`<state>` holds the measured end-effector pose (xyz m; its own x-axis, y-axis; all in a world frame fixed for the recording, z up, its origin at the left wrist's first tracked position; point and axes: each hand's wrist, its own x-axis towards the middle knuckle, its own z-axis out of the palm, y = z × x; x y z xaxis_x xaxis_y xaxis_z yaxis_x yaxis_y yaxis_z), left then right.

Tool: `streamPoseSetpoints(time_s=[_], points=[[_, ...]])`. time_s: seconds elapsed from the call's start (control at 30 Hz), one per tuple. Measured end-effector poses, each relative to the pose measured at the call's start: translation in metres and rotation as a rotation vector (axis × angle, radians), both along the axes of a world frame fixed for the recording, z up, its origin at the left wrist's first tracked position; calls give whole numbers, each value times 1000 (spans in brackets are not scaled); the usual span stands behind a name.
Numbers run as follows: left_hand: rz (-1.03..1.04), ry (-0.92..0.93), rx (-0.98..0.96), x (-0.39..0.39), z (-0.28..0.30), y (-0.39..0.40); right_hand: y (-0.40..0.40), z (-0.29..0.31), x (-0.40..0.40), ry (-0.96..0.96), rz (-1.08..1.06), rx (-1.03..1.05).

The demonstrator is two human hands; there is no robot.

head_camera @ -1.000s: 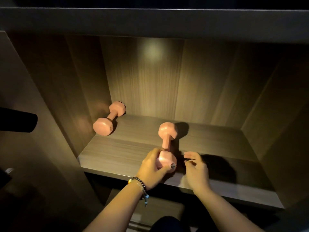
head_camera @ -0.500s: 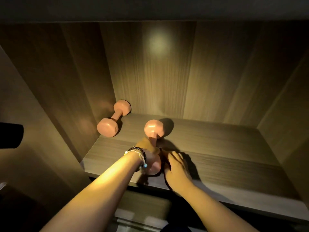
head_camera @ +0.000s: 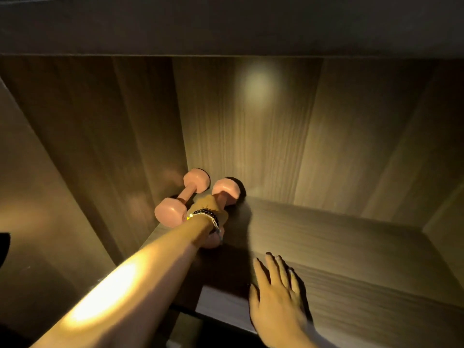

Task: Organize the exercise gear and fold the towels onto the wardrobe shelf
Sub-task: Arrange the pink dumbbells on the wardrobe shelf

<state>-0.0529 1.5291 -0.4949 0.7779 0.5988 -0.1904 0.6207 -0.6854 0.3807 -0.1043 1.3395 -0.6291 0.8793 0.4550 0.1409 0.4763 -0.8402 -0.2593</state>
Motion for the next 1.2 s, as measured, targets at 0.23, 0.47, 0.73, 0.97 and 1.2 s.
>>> streamPoseSetpoints(time_s=[0.23,0.47,0.73,0.97,1.2], points=[[-90,65,337,12,-19,18,2,-5,5,-20,32,7],[-26,11,367,26,-36,28,1,-6,5,-15,34,57],[-50,-509,329,-3,-49,24,4,-2,4,16,23,-3],[-329,-360,605,-50,-106,18,5,1,5,24,33,-48],[-296,-232,572,-55,-93,5,-1,15,-3,80,27,-18]])
